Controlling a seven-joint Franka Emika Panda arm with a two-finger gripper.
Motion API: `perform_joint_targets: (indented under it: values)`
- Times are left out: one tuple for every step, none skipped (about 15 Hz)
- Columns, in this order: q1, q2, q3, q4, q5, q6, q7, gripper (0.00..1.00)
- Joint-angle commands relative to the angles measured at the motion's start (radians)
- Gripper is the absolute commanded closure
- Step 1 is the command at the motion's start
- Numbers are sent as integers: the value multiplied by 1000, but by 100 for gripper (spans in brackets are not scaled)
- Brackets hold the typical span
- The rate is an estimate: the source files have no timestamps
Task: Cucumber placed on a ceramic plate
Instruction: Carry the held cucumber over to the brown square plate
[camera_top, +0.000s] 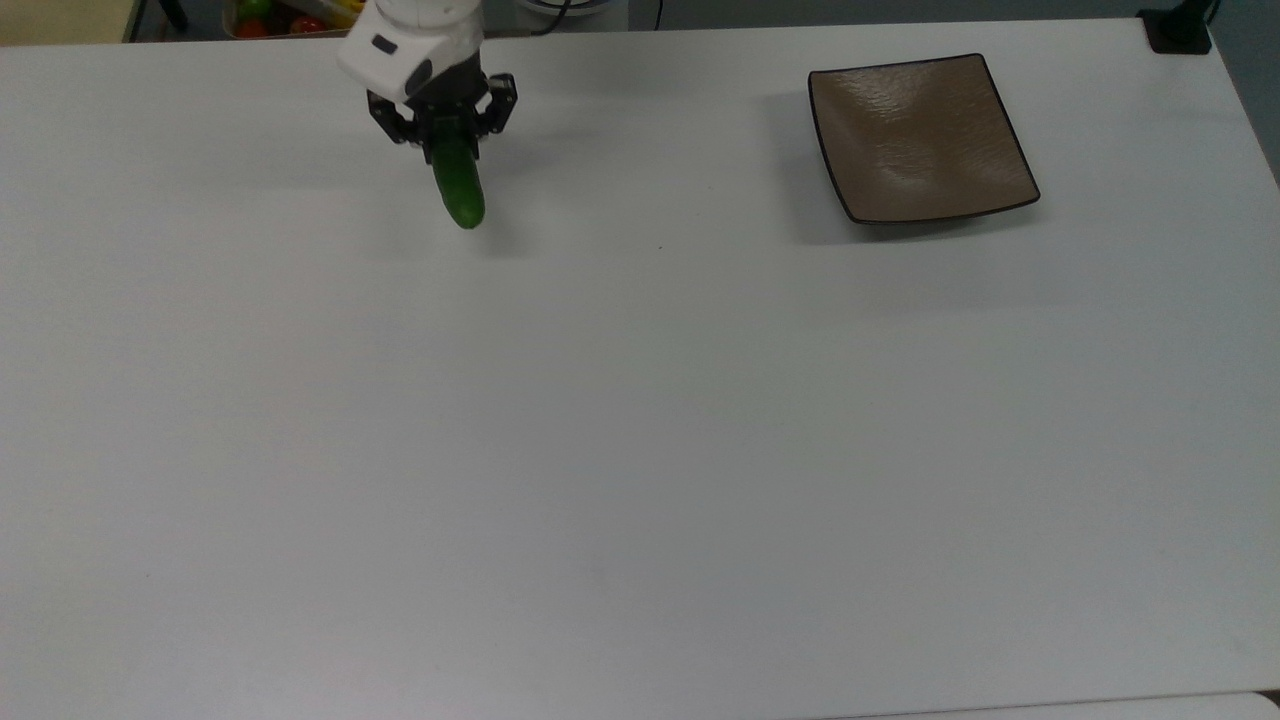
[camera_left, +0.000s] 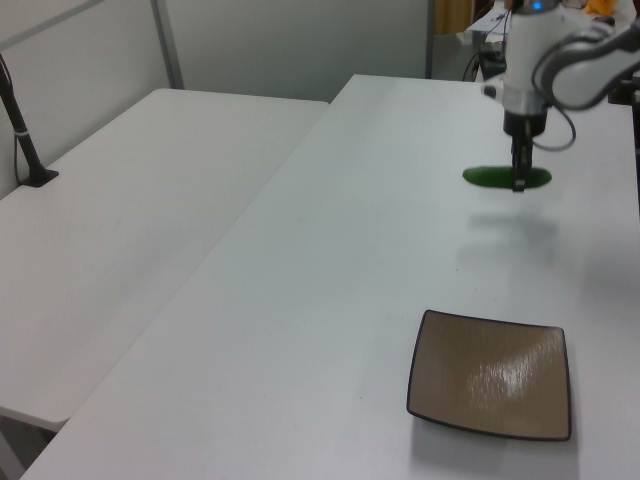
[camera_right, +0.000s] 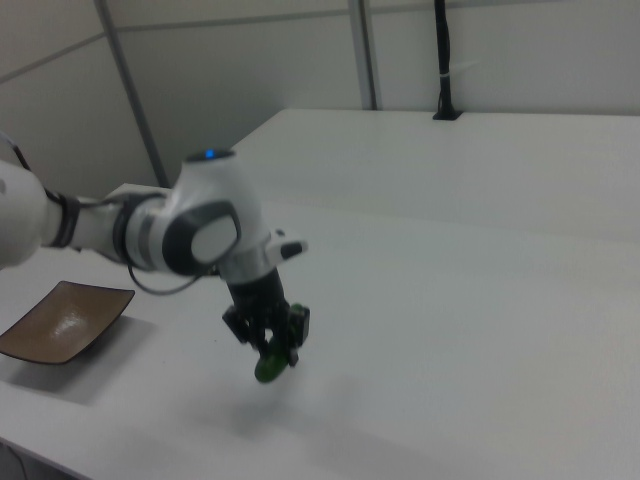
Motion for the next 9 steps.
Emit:
perform_joint_targets:
  values:
    - [24, -12, 7, 179, 28, -231, 31, 98]
    - [33, -12, 7, 222, 43, -285, 31, 98]
    - [39, -12, 10, 262, 54, -332, 31, 98]
    - [39, -12, 21, 297, 65, -375, 31, 98]
    - [39, -12, 39, 331, 74, -418, 32, 98]
    - [39, -12, 55, 363, 83, -463, 32, 98]
    - [39, -12, 69, 391, 94, -498, 32, 98]
    - [39, -14, 84, 411, 108, -524, 32, 98]
    - [41, -14, 102, 425, 116, -537, 34, 98]
